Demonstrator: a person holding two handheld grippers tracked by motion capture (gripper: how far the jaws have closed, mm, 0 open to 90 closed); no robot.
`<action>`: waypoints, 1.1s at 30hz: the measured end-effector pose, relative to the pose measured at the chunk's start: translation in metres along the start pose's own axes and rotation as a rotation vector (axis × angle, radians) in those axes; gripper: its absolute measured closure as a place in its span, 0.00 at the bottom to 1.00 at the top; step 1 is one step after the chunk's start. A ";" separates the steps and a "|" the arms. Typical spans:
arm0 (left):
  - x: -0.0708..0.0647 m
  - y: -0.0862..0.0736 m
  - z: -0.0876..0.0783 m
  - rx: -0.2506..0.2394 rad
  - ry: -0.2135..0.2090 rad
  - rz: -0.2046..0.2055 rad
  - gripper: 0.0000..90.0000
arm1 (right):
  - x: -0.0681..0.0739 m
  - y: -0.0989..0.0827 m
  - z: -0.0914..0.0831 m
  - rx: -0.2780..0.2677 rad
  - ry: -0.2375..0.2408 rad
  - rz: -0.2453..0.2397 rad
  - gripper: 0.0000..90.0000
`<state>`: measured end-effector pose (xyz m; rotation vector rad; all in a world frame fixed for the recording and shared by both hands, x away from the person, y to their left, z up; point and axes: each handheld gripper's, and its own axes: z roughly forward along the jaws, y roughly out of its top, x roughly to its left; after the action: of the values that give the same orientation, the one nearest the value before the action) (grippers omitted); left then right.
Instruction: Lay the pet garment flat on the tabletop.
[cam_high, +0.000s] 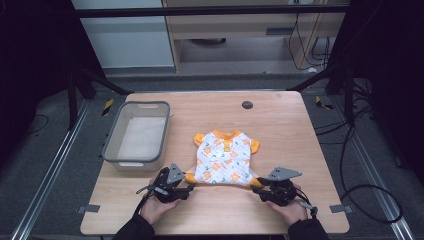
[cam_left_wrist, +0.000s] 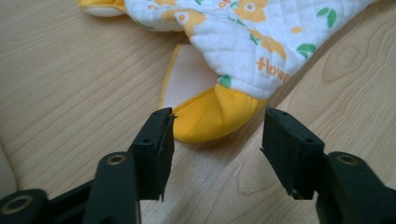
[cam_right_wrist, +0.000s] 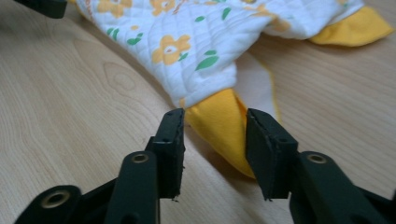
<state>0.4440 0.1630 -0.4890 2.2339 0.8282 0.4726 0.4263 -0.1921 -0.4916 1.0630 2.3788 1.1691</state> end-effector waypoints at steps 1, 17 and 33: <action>0.000 0.000 0.000 0.000 0.000 0.000 0.57 | 0.000 0.000 0.000 0.000 0.000 0.000 0.67; 0.002 0.012 -0.025 -0.019 -0.076 -0.053 0.95 | 0.005 0.013 -0.011 -0.005 0.040 -0.007 0.96; 0.025 0.046 -0.030 -0.012 -0.119 -0.170 0.93 | -0.019 0.048 -0.016 -0.054 0.042 0.138 0.95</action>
<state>0.4659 0.1695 -0.4327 2.1355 0.9399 0.2613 0.4541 -0.1954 -0.4458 1.2131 2.3225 1.3061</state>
